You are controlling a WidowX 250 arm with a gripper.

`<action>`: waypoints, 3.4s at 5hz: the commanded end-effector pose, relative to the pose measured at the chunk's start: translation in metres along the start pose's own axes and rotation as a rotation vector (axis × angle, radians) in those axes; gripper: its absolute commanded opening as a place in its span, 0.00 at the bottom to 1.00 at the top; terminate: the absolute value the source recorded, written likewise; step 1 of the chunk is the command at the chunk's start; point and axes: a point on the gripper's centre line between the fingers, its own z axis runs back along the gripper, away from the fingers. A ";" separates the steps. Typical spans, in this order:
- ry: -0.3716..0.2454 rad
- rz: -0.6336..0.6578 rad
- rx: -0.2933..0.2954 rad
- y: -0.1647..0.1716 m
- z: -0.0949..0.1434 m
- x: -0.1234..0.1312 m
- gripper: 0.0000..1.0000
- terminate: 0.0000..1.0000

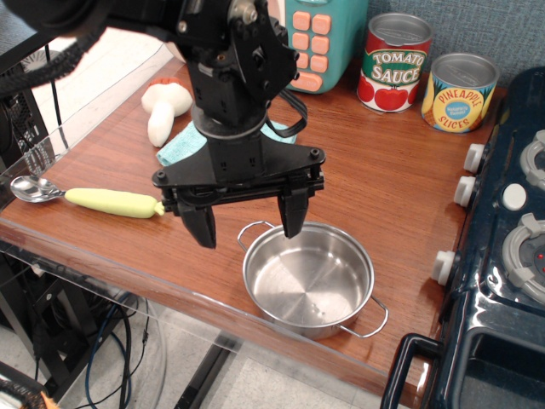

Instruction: Move the towel to the middle far right under the cans

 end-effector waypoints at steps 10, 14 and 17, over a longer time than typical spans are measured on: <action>0.023 0.082 0.013 0.019 -0.090 0.183 1.00 0.00; 0.129 -0.009 0.015 -0.051 -0.121 0.154 1.00 0.00; 0.152 -0.249 -0.009 -0.136 -0.119 0.116 1.00 0.00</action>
